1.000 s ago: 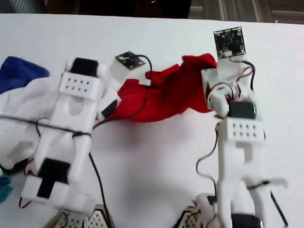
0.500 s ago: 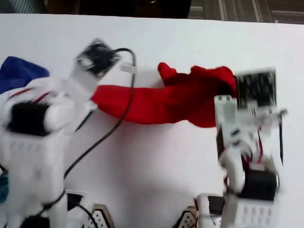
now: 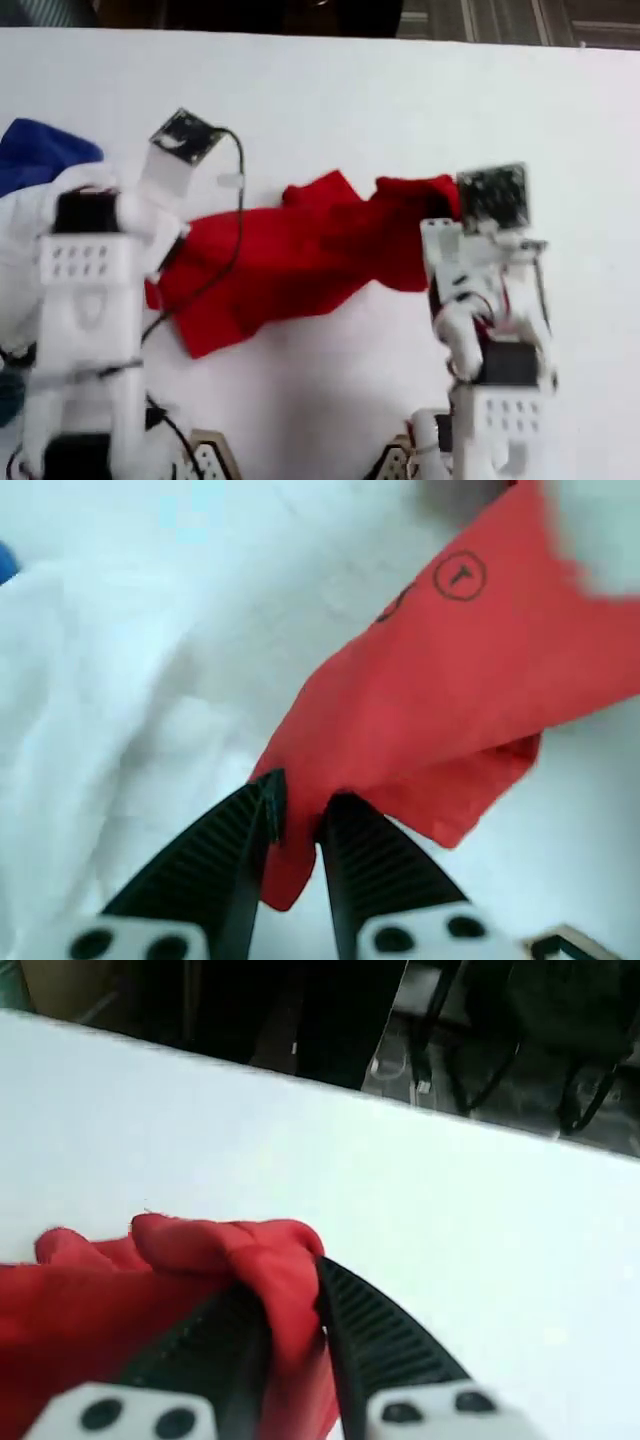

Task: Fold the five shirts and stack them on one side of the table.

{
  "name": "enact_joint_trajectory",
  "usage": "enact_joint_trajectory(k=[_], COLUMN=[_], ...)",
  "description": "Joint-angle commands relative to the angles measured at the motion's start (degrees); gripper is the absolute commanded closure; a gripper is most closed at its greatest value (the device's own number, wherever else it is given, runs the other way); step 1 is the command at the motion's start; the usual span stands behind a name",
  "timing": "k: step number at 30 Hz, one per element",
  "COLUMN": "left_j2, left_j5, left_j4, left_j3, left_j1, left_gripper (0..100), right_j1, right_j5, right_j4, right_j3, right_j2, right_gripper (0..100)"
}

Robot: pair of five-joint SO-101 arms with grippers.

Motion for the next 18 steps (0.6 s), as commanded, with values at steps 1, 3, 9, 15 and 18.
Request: enact_joint_trajectory(k=[1,3,9,15,18], left_j2=[10.90,17.41,33.76,41.58,42.55], left_j5=[0.35,0.35,2.55,10.55,10.37], left_j4=[-7.74,-10.20,-9.49,1.14,7.91], left_j3=[0.22,-1.45,-14.02,-33.27,-40.48], left_j1=[-0.35,-0.44,-0.70,-0.79,-0.26], left_gripper=[97,97,89,74,75], right_j1=[-0.57,-0.48,-0.22,1.54,2.51], right_j5=[-0.18,-0.18,-0.53,-0.62,-0.70], right_j4=[-15.60,-21.05,-24.13,-24.57,-25.19], right_j3=[5.63,6.77,1.23,-3.87,-4.22], right_j2=[9.27,15.52,34.68,47.16,51.03], right_gripper=[97.4,97.4,82.7,77.6,77.6])
